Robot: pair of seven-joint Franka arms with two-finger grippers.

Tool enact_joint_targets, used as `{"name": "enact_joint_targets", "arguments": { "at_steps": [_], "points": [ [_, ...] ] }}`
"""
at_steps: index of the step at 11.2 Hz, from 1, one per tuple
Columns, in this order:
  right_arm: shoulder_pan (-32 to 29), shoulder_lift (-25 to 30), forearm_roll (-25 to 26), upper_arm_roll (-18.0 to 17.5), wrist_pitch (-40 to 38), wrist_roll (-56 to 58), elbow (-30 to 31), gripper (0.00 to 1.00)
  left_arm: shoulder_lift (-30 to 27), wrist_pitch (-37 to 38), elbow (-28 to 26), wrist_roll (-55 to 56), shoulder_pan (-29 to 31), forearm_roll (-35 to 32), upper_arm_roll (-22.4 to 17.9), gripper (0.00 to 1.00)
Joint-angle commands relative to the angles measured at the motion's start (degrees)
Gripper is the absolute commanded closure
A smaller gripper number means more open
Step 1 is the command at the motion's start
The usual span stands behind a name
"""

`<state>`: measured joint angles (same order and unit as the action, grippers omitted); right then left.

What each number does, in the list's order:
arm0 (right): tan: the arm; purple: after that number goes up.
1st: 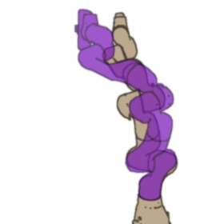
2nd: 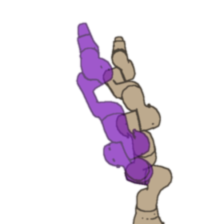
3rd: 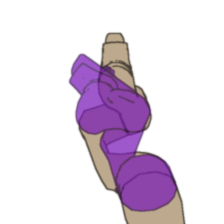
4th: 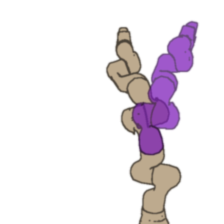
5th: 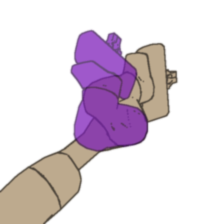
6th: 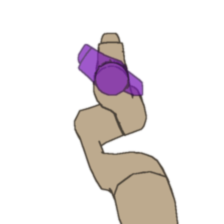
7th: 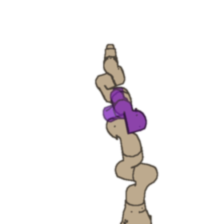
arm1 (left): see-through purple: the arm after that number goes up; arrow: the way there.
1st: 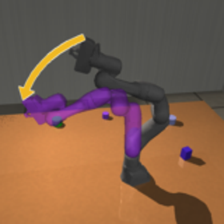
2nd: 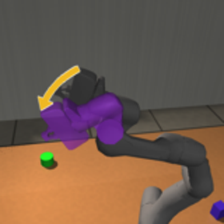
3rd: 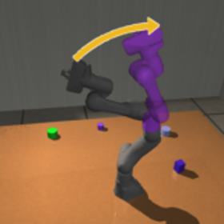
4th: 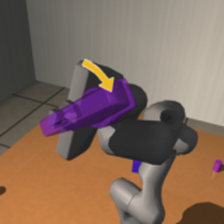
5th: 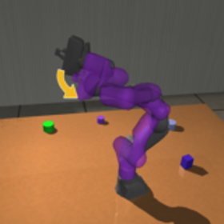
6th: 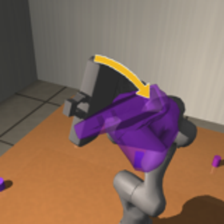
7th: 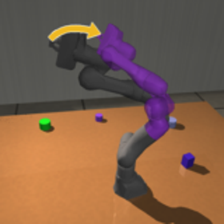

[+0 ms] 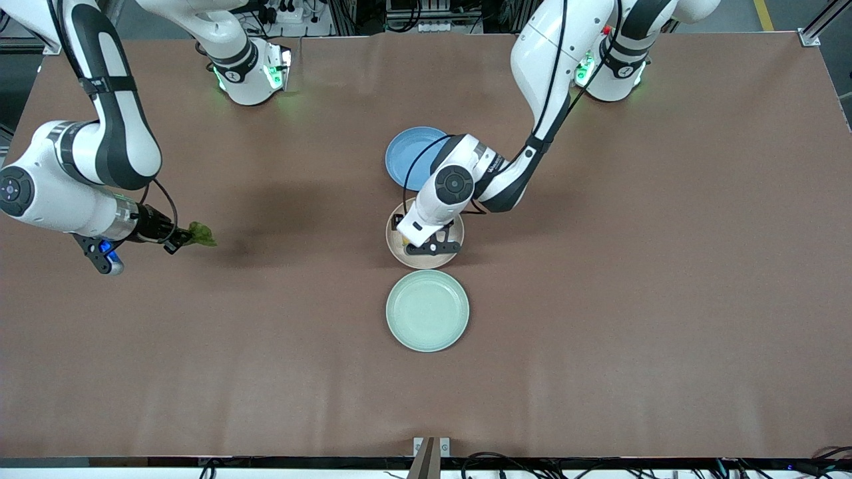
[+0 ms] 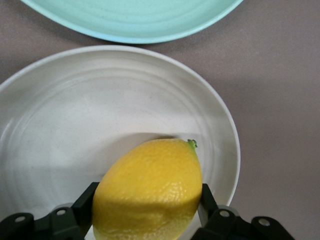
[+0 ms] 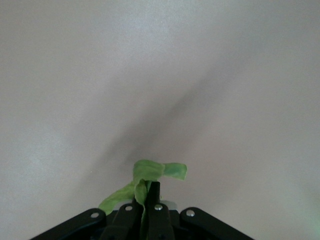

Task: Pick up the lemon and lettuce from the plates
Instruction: 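Grasp the lemon with the left gripper and lift it off the beige plate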

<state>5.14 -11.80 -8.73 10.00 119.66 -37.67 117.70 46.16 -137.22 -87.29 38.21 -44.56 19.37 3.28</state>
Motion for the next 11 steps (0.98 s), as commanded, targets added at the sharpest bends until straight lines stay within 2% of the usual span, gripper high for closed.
{"name": "enact_joint_targets", "arguments": {
  "at_steps": [1, 2, 3, 4, 6, 8, 11],
  "points": [
    [-0.2, 0.9, 1.0, -0.5, 1.8, -0.2, 1.7, 1.00, -0.1, -0.4, 0.6, 1.9, -1.1, -1.8, -1.0, 1.00],
    [-0.1, 0.6, 1.0, -0.5, 2.2, -0.2, 1.9, 1.00, -0.6, -0.3, 0.6, 2.4, -1.0, -2.0, -1.0, 1.00],
    [0.3, 0.4, 1.0, -0.5, 5.8, -0.2, 4.1, 1.00, -2.6, 0.4, 0.6, 3.4, -0.5, -1.9, -1.3, 1.00],
    [0.7, 0.2, 1.0, -0.5, 9.8, -0.1, 6.6, 1.00, -4.5, 2.9, 0.5, 4.0, -0.3, -1.9, -1.5, 1.00],
    [1.4, -0.6, 1.9, -0.5, 12.1, 0.5, 7.7, 1.00, -9.7, 11.9, 0.5, 4.2, -0.1, -1.9, -5.1, 1.00],
    [2.1, -1.5, 7.7, -0.6, 13.7, 0.6, 8.5, 1.00, -12.9, 20.1, 0.5, 3.7, 3.6, -2.8, -6.8, 1.00],
    [2.2, -3.6, 9.2, -0.7, 19.2, 0.7, 10.2, 1.00, -14.9, 29.6, 0.6, 1.6, 11.2, -7.6, -6.7, 1.00]
  ]
}}
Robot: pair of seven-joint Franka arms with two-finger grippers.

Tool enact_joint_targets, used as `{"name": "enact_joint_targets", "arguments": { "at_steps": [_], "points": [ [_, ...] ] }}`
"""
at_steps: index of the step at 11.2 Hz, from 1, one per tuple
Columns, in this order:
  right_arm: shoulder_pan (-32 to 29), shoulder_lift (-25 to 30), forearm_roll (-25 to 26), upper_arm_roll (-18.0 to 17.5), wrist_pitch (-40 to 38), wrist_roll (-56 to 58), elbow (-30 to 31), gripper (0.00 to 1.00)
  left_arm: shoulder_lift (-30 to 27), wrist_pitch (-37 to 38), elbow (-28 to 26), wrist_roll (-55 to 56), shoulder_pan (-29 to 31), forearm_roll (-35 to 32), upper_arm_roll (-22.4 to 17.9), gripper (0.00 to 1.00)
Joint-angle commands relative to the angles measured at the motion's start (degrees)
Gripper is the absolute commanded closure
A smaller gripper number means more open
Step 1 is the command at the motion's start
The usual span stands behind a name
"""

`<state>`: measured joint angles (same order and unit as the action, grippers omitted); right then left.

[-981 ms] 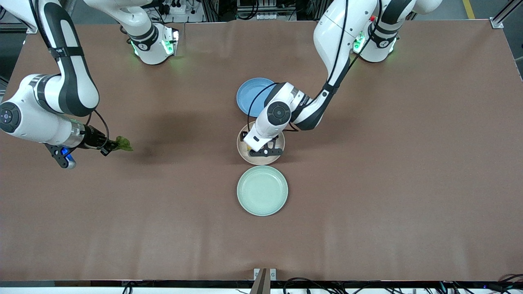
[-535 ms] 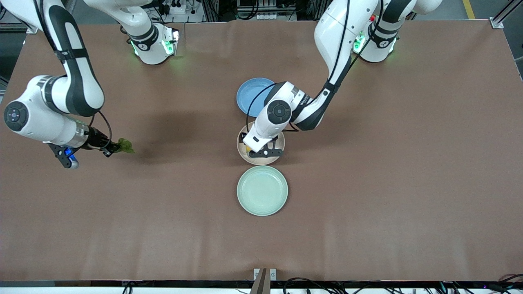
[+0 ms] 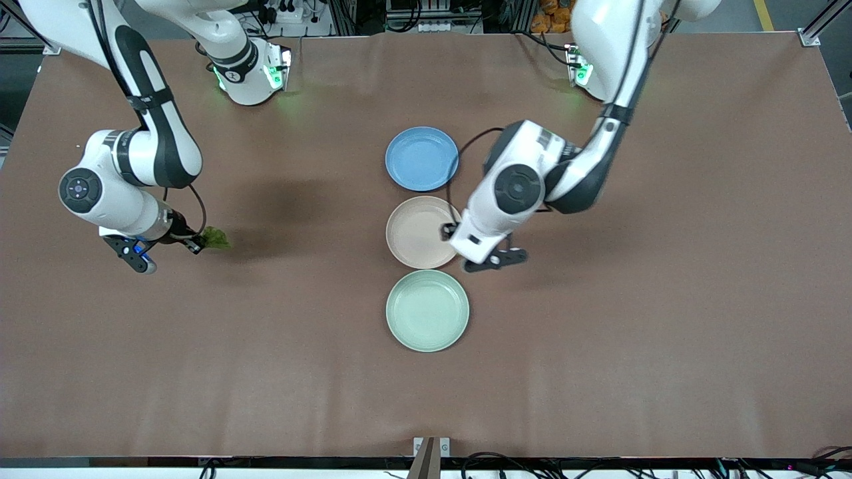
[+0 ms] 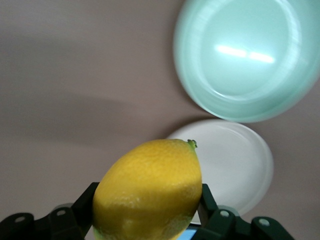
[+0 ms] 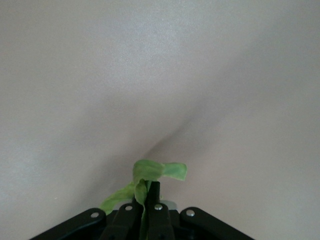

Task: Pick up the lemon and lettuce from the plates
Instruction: 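Lower the lettuce and lemon onto the table and open both grippers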

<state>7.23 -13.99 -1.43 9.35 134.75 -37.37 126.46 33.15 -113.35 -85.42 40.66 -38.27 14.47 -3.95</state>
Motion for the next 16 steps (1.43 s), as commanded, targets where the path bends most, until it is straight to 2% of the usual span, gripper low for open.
{"name": "enact_joint_targets", "arguments": {
  "at_steps": [1, 3, 6, 8, 9, 11, 12, 13, 14, 16],
  "points": [
    [0.2, -2.4, 1.9, 0.0, 5.4, 0.5, 1.4, 1.00, -2.1, 10.4, -1.3, -4.8, 7.0, -3.9, 0.4, 1.00],
    [0.4, -4.4, 1.9, -0.1, 8.2, 0.5, 1.4, 1.00, -1.6, 15.7, -1.7, -10.3, 10.7, -9.2, 0.5, 1.00],
    [1.1, -6.6, 2.0, -0.1, 10.7, 0.7, 1.2, 1.00, 1.8, 16.3, -1.4, -18.4, 16.8, -13.2, 0.5, 1.00],
    [0.7, -6.8, 1.9, -0.1, 10.2, 6.6, 1.1, 0.48, 3.8, 16.0, -1.0, -23.6, 19.8, -14.7, 0.4, 1.00],
    [0.9, -6.7, 1.9, -0.1, 9.9, 7.9, 0.9, 0.00, 4.6, 14.4, 0.4, -25.3, 21.8, -15.3, 0.3, 1.00],
    [1.0, -5.8, 2.0, 0.0, 5.6, 8.1, -1.2, 0.00, 6.6, 11.2, 0.7, -28.7, 22.7, -15.6, 0.3, 1.00],
    [1.0, -4.7, 2.0, 0.0, -0.6, 8.0, -4.3, 0.00, 6.8, 11.1, 0.7, -29.0, 22.9, -15.6, 0.3, 1.00],
    [1.0, -4.0, 2.0, 0.0, -6.5, 8.0, -7.9, 0.00, 6.6, 11.1, 0.7, -31.1, 23.2, -15.5, 0.3, 0.15],
    [0.9, -3.5, 2.0, 0.0, -12.3, 8.0, -11.6, 0.00, 6.3, 11.1, 0.6, -33.3, 23.6, -15.4, 0.3, 0.00],
    [1.1, -2.9, 1.9, -0.1, -20.9, 8.1, -18.0, 0.00, 6.2, 11.1, 0.7, -33.6, 23.7, -15.6, 0.3, 0.00]
  ]
}}
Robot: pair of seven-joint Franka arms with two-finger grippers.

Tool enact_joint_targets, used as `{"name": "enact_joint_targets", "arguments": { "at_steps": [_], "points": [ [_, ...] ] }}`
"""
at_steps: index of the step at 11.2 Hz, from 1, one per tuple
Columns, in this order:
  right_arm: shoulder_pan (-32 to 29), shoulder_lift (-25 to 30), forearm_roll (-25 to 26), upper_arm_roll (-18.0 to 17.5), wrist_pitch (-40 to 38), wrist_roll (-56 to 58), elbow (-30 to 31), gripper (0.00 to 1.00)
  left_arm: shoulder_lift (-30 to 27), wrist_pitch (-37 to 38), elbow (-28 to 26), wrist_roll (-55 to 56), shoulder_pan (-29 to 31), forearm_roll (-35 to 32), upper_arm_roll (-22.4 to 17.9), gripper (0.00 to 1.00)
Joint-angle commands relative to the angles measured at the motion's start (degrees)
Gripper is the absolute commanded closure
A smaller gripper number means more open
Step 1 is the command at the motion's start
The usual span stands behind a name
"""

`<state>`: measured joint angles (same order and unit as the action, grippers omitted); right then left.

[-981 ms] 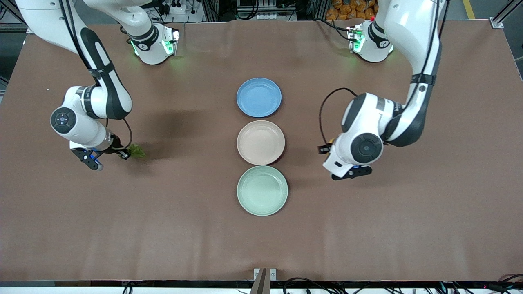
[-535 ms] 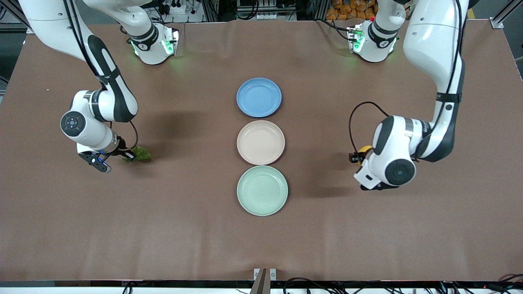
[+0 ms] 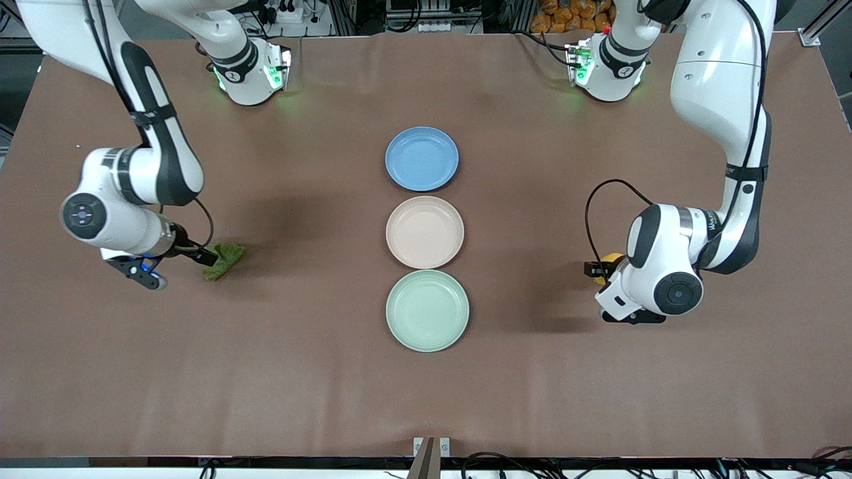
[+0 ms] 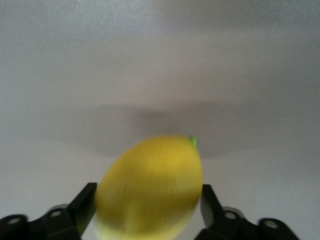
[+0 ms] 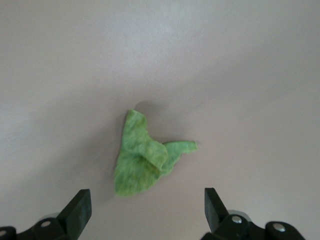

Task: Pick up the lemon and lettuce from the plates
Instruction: 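Lower the lettuce and lemon onto the table and open both grippers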

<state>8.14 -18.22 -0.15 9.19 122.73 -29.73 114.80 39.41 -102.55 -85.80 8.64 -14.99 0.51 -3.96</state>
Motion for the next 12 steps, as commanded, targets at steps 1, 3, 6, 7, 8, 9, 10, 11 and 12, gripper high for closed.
{"name": "enact_joint_targets", "arguments": {
  "at_steps": [1, 3, 6, 7, 8, 9, 10, 11, 12],
  "points": [
    [0.3, 2.3, 0.3, 0.0, -10.9, 0.5, -8.0, 0.00, 0.0, 0.3, 1.0, -1.6, 0.4, -1.5, 0.3, 0.00],
    [0.4, 6.4, 0.2, -1.1, -12.3, 0.6, -8.4, 0.00, 0.0, 0.3, 1.0, -1.5, 0.4, -1.2, 0.3, 0.00],
    [-0.1, 10.9, 0.2, -2.6, -18.3, 2.9, -11.9, 0.00, -0.2, 0.3, 1.1, -1.6, 0.4, -1.2, 0.3, 0.00],
    [-0.8, 12.0, 0.2, -3.6, -20.7, 5.8, -13.4, 0.00, -0.3, 0.3, 1.1, -1.6, 0.3, -1.3, 0.4, 0.00],
    [-1.3, 13.9, 0.1, -3.8, -22.5, 8.9, -14.2, 0.00, -0.6, 0.3, 1.0, -1.7, 0.4, -1.3, 0.4, 0.00],
    [-1.9, 15.9, 0.2, -3.9, -23.8, 13.2, -15.2, 0.00, -0.7, 0.3, 1.1, -1.6, 0.5, -1.1, 0.4, 0.00],
    [-2.6, 16.9, 0.2, -3.8, -25.6, 18.3, -17.2, 0.00, -1.4, 0.3, 1.1, -1.4, 0.5, -1.0, 0.4, 0.00],
    [-3.2, 17.0, 0.2, -3.8, -28.0, 22.3, -20.0, 0.00, -2.7, 0.3, 1.1, -0.9, 0.5, -1.0, 0.4, 0.00],
    [-3.5, 16.9, 0.3, -3.8, -29.6, 23.5, -22.4, 0.00, -3.4, 0.4, 0.8, -0.5, 0.3, -1.0, 0.4, 0.00]
  ]
}}
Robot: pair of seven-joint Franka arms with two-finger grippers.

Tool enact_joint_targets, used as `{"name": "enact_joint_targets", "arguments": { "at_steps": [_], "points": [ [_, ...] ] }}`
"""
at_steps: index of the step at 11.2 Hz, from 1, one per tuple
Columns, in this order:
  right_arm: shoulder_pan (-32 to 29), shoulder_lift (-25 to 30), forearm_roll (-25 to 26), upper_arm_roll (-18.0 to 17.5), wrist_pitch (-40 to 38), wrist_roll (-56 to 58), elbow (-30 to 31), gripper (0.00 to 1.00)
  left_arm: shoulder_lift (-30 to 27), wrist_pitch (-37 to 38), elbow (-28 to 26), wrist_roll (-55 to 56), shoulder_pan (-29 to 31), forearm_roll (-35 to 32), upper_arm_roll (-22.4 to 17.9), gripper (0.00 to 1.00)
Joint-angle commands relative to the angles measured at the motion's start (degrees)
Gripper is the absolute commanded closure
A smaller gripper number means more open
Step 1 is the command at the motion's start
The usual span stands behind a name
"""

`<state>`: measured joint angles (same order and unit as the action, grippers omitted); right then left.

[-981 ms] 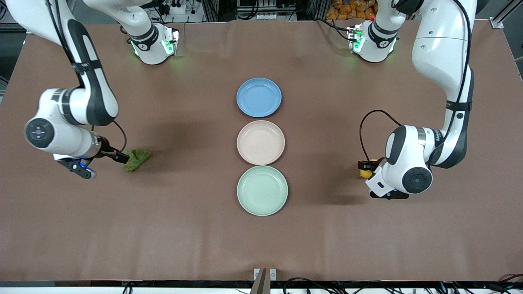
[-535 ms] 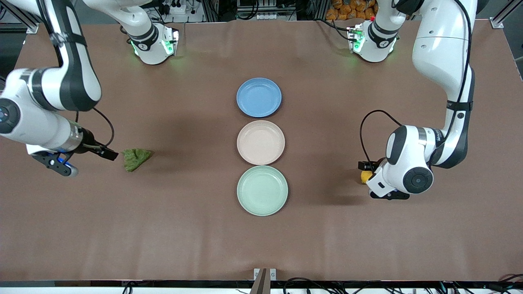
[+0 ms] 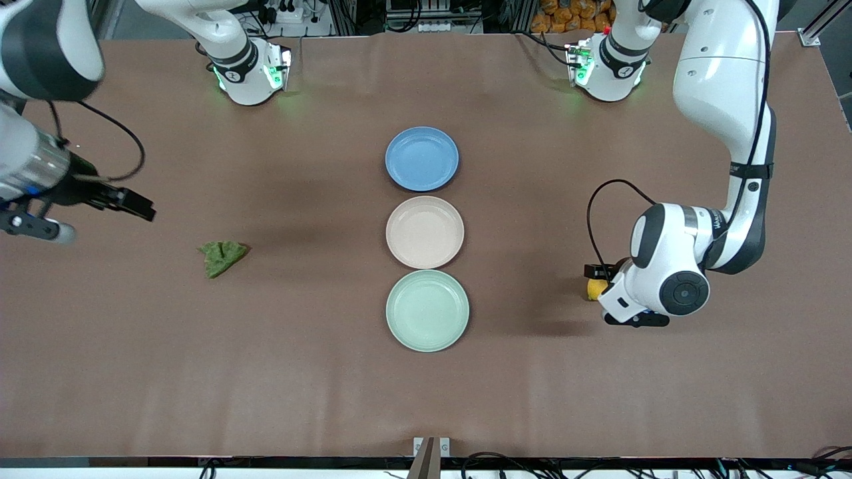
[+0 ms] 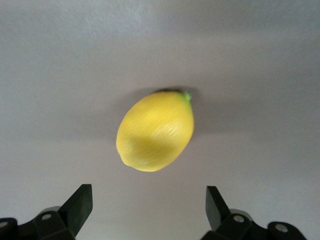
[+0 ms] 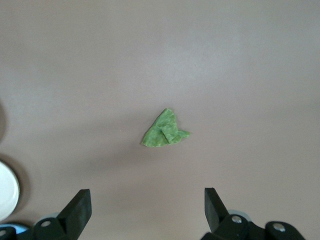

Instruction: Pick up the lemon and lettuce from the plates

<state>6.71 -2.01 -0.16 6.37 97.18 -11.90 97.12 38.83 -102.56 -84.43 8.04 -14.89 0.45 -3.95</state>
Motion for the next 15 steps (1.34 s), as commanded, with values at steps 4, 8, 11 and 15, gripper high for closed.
{"name": "enact_joint_targets", "arguments": {
  "at_steps": [4, 8, 11, 15],
  "points": [
    [-2.8, 0.9, -0.1, -1.0, -8.7, 9.6, -10.2, 0.00, -12.1, 6.6, -1.0, -0.7, 1.7, -1.3, 0.3, 0.00],
    [-1.8, 1.9, -0.2, -1.3, -10.1, 9.7, -11.3, 0.00, -27.4, 7.8, -8.3, -1.0, 6.0, -1.0, 0.7, 0.00],
    [0.2, 1.8, 0.0, -0.8, -13.1, 10.6, -13.0, 0.00, -36.7, 7.3, -12.3, -4.2, 8.7, -1.0, 0.3, 0.00],
    [0.1, 1.2, -0.2, -0.8, -15.0, 13.3, -15.0, 0.00, -41.5, 2.9, -11.6, -4.6, 8.9, -1.2, 0.8, 0.00]
  ]
}}
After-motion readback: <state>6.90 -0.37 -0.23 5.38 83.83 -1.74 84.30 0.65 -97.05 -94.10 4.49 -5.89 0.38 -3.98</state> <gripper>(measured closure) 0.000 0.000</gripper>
